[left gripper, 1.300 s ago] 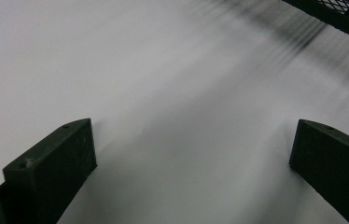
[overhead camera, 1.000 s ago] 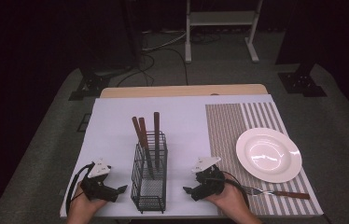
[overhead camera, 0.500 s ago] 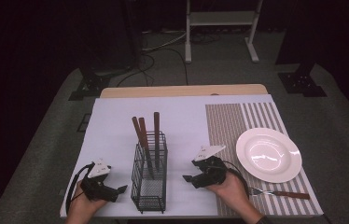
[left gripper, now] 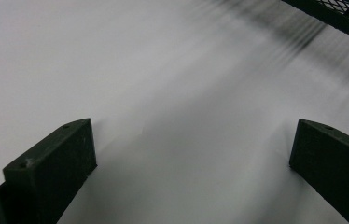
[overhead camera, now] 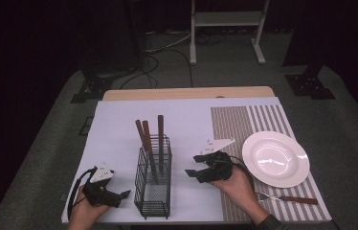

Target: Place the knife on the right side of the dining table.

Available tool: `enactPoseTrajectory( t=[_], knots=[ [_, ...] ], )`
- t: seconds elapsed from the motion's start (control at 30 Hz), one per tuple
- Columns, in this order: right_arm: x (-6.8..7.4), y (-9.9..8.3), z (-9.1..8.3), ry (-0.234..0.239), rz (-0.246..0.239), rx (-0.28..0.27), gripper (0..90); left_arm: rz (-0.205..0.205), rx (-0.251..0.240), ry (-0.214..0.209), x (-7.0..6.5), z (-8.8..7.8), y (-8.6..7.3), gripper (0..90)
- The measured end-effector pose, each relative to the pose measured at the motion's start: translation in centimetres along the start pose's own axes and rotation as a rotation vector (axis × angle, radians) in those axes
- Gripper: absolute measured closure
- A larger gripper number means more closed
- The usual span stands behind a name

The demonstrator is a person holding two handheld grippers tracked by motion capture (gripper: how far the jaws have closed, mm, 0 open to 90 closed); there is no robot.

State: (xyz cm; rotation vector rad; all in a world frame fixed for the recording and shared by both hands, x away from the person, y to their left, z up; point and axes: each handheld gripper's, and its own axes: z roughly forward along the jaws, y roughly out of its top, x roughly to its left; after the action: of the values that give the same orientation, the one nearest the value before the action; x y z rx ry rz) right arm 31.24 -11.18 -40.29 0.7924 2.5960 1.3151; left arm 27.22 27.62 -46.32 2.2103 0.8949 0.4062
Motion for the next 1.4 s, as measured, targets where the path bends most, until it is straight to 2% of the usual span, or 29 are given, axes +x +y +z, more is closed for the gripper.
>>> enactPoseTrajectory(
  t=[0.23, 0.7, 1.4],
  knots=[
    [-0.3, 1.2, -0.6, 0.012, 0.012, -0.034, 40.6, -0.002, -0.001, -0.001, 0.0, 0.0, 0.0, 0.0],
    [-0.5, 3.7, -1.3, 0.026, -0.005, -0.093, 42.9, 0.0, -0.001, 0.0, 0.0, 0.0, 0.0, 0.0],
    [-0.9, 8.1, -1.6, 0.069, -0.014, -0.237, 41.2, 0.0, -0.003, 0.0, 0.0, 0.0, 0.0, 0.0]
  ],
)
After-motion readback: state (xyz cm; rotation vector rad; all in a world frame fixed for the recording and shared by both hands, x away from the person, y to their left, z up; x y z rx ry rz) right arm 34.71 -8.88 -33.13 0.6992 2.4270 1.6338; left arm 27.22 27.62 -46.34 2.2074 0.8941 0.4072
